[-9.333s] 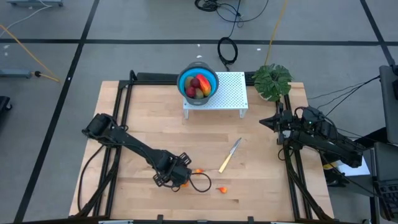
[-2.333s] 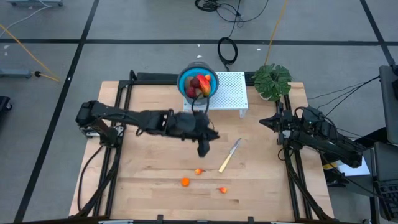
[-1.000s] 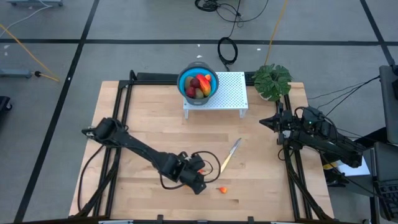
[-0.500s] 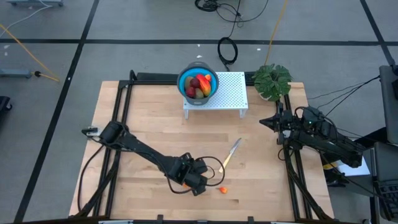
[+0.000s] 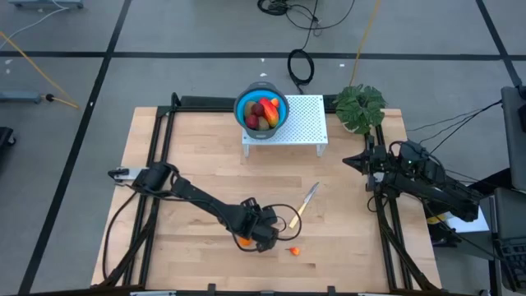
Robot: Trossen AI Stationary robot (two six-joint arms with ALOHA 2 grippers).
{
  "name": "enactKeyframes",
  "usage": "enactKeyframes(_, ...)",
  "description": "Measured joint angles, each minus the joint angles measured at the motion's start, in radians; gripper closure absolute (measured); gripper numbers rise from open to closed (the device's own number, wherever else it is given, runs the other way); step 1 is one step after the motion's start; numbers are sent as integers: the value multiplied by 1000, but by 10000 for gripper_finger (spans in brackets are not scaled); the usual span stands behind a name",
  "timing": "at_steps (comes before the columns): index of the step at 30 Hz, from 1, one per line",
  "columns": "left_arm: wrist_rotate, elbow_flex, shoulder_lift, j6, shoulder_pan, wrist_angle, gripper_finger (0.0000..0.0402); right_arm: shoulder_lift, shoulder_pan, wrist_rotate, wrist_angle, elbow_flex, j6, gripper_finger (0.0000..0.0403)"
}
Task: Pick & Place Fruit
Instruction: Put the orange peach into the blue strainer bowl on the shelf
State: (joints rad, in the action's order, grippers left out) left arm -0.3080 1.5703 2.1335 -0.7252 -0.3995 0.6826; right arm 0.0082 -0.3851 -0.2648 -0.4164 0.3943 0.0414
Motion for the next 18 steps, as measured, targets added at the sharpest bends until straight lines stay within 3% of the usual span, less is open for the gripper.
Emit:
enactKeyframes(8, 49, 0, 9, 78, 13, 7, 108, 0, 0, 1, 0, 0, 0, 399)
enactKeyframes(18, 61, -31, 10, 93, 12, -14, 175, 0, 0, 1, 0, 0, 0, 399)
